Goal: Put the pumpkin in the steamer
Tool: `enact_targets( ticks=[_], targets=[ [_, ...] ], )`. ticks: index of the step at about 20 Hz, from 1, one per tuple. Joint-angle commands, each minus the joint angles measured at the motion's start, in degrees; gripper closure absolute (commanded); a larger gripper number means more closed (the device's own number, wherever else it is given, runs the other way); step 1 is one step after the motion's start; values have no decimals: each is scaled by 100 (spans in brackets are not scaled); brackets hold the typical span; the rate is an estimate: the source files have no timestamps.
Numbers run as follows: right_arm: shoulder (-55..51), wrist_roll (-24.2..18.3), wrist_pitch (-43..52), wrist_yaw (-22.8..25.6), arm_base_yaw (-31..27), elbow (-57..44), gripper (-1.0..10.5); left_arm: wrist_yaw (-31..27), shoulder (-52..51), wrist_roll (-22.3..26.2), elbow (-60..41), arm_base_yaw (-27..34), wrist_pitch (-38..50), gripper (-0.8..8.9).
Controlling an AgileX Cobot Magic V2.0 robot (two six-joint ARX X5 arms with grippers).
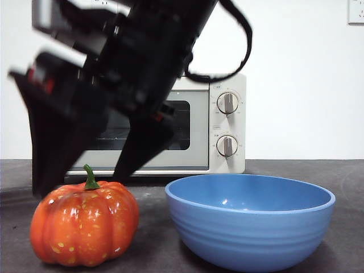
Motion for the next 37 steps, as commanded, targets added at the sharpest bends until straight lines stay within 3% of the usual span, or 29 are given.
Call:
enact_targets(
  ticks=[1,13,21,27,37],
  targets=[
    [260,-55,92,103,103,105,405,13,33,96,105,-22,44,798],
    [442,-48,-59,179,111,105,408,13,31,96,105,-59,46,798],
    [442,-2,-184,170,118,105,547,13,31,98,105,-59,46,798],
    [354,13,-184,192,118,127,561,13,31,98,103,-59,46,798],
    [-452,122,-1038,236,39,1045,560,13,31,98,103,-59,48,798]
  ],
)
